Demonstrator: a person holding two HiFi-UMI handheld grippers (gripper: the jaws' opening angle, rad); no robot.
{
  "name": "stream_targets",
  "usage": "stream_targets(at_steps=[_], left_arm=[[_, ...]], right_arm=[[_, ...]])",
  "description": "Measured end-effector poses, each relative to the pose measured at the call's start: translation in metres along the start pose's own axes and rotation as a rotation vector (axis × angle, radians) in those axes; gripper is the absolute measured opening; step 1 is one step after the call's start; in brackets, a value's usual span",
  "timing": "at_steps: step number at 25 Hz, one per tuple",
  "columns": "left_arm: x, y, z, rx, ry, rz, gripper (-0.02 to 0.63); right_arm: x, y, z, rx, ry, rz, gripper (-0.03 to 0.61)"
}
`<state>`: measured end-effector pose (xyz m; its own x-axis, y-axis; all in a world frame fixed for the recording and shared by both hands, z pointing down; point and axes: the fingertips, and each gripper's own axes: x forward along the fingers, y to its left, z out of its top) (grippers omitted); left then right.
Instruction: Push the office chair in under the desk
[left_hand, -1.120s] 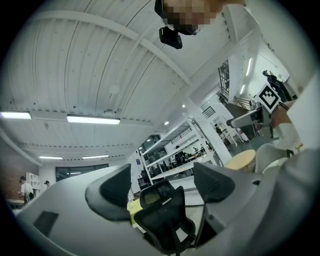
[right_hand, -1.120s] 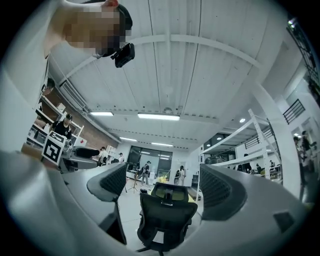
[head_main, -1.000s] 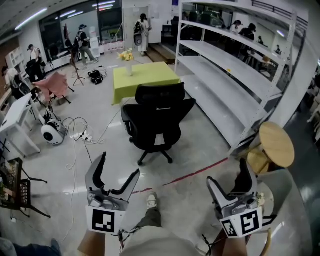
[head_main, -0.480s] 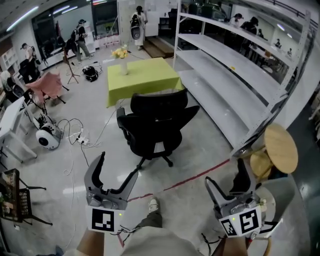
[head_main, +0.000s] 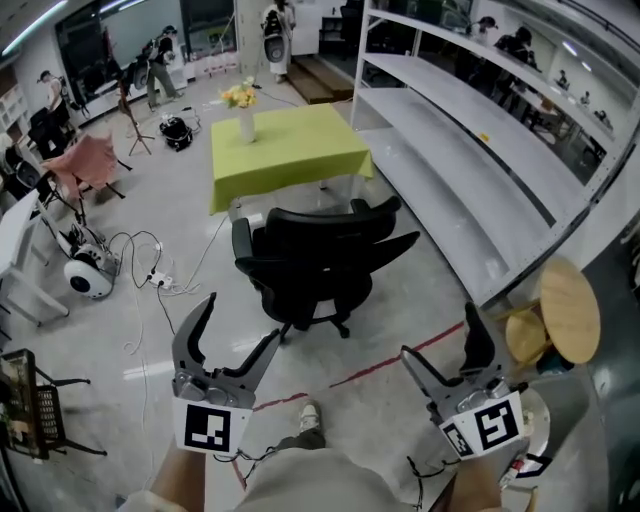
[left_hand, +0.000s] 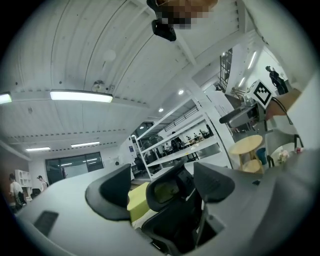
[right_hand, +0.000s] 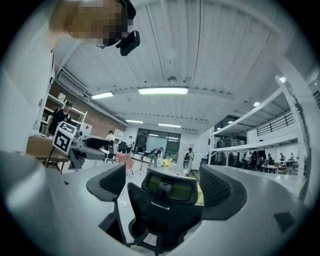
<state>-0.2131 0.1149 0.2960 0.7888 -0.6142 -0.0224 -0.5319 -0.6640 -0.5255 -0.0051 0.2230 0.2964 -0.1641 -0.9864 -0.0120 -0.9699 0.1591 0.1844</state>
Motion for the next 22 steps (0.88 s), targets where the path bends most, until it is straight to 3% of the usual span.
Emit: stream_targets(at_steps=[11,22], left_arm=[[0.083,0.026,-0.068,0.025,0.089,-0.106,0.387],[0.136,0.014,-0.122,0.081,0.264,-0.183,0.391]], right_arm=[[0.104,-0.041,-0.044,-0.109,0.171,0.105,0.468],[0.154,-0.077,-0.1,-0.149,0.337,0.237,0.468]])
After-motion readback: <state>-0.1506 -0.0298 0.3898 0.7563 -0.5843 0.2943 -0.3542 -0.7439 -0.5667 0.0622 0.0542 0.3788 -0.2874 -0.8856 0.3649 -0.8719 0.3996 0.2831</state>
